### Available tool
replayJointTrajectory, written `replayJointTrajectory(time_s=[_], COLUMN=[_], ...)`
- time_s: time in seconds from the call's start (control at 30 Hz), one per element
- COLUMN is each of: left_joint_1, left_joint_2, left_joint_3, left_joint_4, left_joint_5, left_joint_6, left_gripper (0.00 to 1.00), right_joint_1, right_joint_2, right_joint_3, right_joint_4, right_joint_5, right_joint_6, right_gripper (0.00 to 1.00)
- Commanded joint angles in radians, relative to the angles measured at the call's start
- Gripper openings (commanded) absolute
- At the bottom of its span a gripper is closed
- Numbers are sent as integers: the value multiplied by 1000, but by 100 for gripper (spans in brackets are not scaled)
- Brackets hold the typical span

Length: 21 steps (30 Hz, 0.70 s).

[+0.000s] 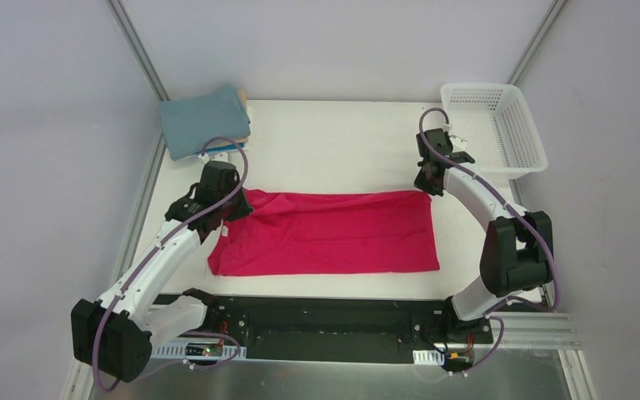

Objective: Fold and stack the t-shirts
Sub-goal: Fold the other side of the tshirt into a rectangle

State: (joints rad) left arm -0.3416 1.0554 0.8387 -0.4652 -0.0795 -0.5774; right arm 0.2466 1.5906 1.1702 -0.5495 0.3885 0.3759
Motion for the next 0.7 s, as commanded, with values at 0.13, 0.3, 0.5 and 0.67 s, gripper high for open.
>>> replayJointTrajectory(time_s=[0.13,0.3,0.5,0.67], left_joint_1=[-20,-26,-30,-32], left_joint_2=[-183,-237,-292,-259], left_joint_3=[-85,-119,-149,-200], left_joint_4=[-58,-99,-138,-140], left_joint_5=[22,60,45,72], left_joint_6=[-55,-90,-119,-156], left_gripper=[0,0,0,0], right_joint_1=[4,4,6,8], right_joint_2=[-91,-112,-126,-127], right_joint_3=[-43,-73,-99,-131], right_joint_4=[-34,-33,-27,-22], right_joint_5=[-18,-43,-59,-71], right_joint_6=[-8,-5,1,13], right_gripper=[4,5,6,7])
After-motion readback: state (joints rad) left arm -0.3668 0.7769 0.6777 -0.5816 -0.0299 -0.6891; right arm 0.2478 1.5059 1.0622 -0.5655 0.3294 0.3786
